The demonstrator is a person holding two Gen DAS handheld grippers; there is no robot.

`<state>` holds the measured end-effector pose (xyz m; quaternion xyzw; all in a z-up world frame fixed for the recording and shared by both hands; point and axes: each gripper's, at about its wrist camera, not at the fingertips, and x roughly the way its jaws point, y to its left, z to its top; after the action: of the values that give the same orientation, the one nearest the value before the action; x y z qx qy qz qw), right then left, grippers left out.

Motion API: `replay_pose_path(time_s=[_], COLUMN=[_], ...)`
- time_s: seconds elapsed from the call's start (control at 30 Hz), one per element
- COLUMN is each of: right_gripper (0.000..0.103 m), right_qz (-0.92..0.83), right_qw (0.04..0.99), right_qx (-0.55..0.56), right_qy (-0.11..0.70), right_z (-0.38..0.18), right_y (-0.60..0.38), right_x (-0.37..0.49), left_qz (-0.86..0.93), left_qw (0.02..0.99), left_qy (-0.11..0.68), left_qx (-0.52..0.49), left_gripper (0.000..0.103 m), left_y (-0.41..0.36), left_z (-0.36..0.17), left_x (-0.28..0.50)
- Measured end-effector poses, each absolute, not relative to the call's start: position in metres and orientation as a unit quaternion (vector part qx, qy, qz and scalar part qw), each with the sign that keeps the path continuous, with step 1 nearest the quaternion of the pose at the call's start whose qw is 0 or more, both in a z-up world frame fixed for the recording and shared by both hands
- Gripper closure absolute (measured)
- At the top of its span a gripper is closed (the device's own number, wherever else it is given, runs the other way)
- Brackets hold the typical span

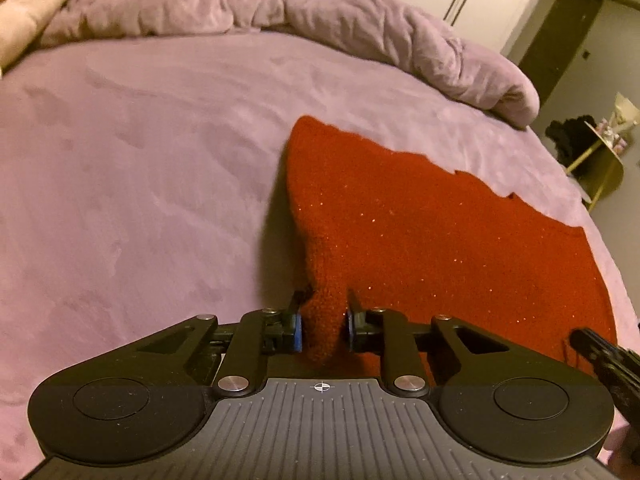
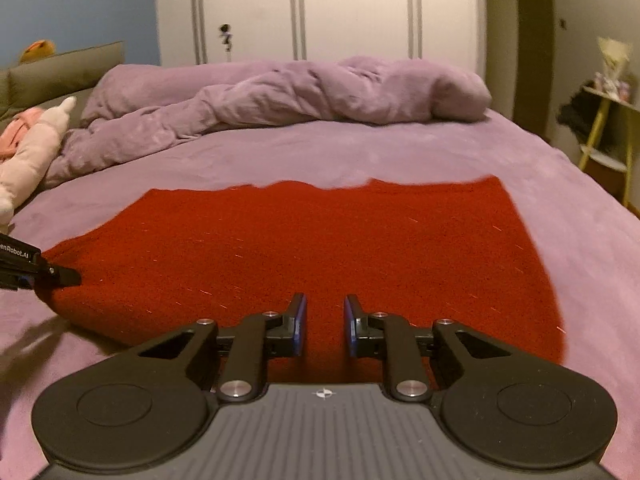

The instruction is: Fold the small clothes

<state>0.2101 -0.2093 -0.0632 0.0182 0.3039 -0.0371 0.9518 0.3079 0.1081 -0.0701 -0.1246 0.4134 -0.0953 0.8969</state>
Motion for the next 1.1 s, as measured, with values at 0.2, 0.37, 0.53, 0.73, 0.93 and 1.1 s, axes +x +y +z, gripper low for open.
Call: replay_pose_path(time_s=[0.2, 0.37, 0.53, 0.73, 0.93, 1.1], right_gripper=[0.084, 0.084, 0.084, 0.090, 0.090, 0.092], right_qz=[-0.055, -0.061, -0.080, -0.072, -0.045, -0.087], right_qw=[0.938, 0.941, 0.948, 0.955, 0.940, 0.952], right_qx=[0.025, 0.026, 0.020, 0.030, -0.030, -0.015], right_qy=[0.341, 0.332, 0.307, 0.286, 0.338, 0.294], right_z=[-0.085, -0.078, -0.075, -0.074, -0.099, -0.080], right_y=[-0.206, -0.205, -0.204, -0.199, -0.182, -0.203], right_x=[0.224, 0.220, 0.213, 0.210, 0.226, 0.208], left_qz=[-0.083, -0.131, -0.149, -0.142, -0.135, -0.149], left_qw=[0.896, 0.855, 0.812, 0.794, 0.807, 0.865], left_qy=[0.424, 0.450, 0.468, 0.467, 0.452, 0.407], left_qx=[-0.100, -0.221, -0.315, -0.361, -0.356, -0.254], left_gripper=[0.058, 0.049, 0.051, 0.073, 0.078, 0.079], left_y=[0.107, 0.137, 0.154, 0.146, 0.138, 0.109], left_z=[-0.080, -0.090, -0.110, -0.121, -0.107, -0.059], left_x=[0.305, 0.301, 0.312, 0.329, 0.332, 0.323])
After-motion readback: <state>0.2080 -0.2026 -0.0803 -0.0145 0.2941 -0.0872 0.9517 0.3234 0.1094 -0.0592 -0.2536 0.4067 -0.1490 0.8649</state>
